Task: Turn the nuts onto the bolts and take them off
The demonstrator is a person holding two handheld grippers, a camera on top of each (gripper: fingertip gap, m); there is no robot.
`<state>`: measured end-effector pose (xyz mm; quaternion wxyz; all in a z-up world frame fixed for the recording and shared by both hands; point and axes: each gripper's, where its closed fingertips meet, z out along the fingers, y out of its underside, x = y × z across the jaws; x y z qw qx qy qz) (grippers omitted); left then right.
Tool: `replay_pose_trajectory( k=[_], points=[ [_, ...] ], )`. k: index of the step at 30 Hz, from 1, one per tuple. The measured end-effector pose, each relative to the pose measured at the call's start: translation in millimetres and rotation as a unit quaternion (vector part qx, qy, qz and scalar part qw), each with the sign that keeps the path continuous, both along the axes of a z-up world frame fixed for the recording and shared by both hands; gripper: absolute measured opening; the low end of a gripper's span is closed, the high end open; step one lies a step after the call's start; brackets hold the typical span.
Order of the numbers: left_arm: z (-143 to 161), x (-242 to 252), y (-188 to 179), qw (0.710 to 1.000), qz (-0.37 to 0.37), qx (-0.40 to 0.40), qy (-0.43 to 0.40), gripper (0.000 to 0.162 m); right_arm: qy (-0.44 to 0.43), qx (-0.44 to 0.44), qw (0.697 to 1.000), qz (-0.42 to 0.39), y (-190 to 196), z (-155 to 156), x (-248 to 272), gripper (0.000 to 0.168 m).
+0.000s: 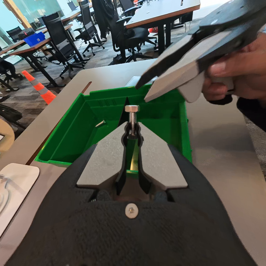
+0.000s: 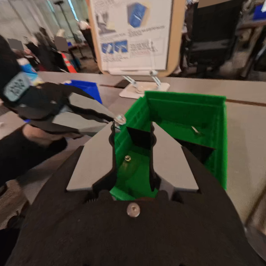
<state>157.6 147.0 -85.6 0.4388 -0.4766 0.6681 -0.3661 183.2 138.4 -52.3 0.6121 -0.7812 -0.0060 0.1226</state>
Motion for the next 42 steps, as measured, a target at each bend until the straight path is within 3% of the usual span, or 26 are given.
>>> replay_pose_trajectory(
  k=[3, 5, 6, 8, 12, 14, 15, 18, 19, 20, 21, 25, 30, 34, 37, 40, 42],
  points=[
    [-3.7, 1.5, -5.1, 1.000, -0.004, 0.007, 0.004, 0.006, -0.021, 0.033, 0.999, 0.013, 5.9, 11.8, -20.2, 0.043],
    [-0.7, 1.0, -2.4, 1.000, 0.003, 0.007, -0.001, 0.006, -0.072, -0.072, 0.994, -0.030, 10.9, -29.6, -1.0, 0.036],
    [1.6, 0.0, 0.5, 1.000, 0.006, 0.004, -0.005, 0.006, -0.091, -0.144, 0.983, -0.062, 7.8, -56.0, 18.7, 0.018],
    [3.8, -2.3, 5.8, 1.000, 0.009, -0.006, -0.006, 0.006, -0.103, -0.198, 0.967, -0.124, 1.9, -77.9, 52.1, 0.033],
    [0.6, -0.8, 5.1, 1.000, 0.009, 0.004, 0.000, 0.006, 0.003, -0.032, 0.999, 0.029, 7.5, -13.8, -13.6, 0.046],
    [-4.5, 0.6, 1.1, 1.000, 0.005, 0.018, 0.009, 0.006, 0.007, 0.029, 0.998, 0.053, 6.9, 9.4, -32.0, 0.044],
    [-5.5, 1.1, -0.4, 1.000, 0.005, 0.025, 0.010, 0.006, -0.007, 0.025, 0.999, 0.041, 9.9, 6.0, -31.0, 0.037],
    [-4.2, 0.0, 5.3, 0.999, 0.019, 0.038, 0.010, 0.006, -0.056, -0.130, 0.988, -0.065, 9.7, -53.1, 18.0, 0.023],
    [-1.3, -1.0, 8.7, 0.999, 0.021, 0.029, 0.003, 0.006, -0.076, -0.179, 0.977, -0.094, 2.7, -72.6, 38.4, 0.009],
    [0.2, -2.2, 11.3, 1.000, 0.021, 0.014, 0.002, 0.006, -0.085, -0.205, 0.968, -0.116, -3.3, -84.4, 53.7, 0.027],
    [0.2, -2.9, 12.7, 1.000, 0.018, 0.007, 0.004, 0.006, -0.079, -0.203, 0.969, -0.113, -5.9, -84.5, 56.0, 0.034],
    [-3.9, -0.7, 9.8, 1.000, 0.011, 0.009, 0.009, 0.006, -0.035, -0.085, 0.994, -0.061, -4.5, -35.1, 32.3, 0.034],
    [-2.8, 0.0, 21.5, 0.999, 0.031, 0.015, 0.008, 0.007, -0.032, -0.051, 0.995, -0.085, -12.1, -21.1, 46.5, 0.034],
    [-3.3, 19.4, 46.7, 0.997, 0.048, 0.027, 0.057, 0.006, -0.015, -0.021, 0.997, -0.068, -15.3, -8.0, 39.3, 0.035],
    [-9.0, 46.4, 91.1, 0.985, 0.098, 0.060, 0.129, 0.008, -0.032, -0.024, 0.997, -0.070, -15.4, -8.4, 34.4, 0.035],
    [-28.5, 59.2, 114.5, 0.969, 0.120, 0.025, 0.213, 0.044, -0.044, -0.025, 0.997, -0.066, -17.8, -8.3, 31.4, 0.036],
    [-22.7, 64.5, 121.3, 0.971, 0.133, 0.021, 0.199, 0.042, -0.045, -0.021, 0.997, -0.064, -20.6, -5.8, 31.5, 0.035]
  ],
)
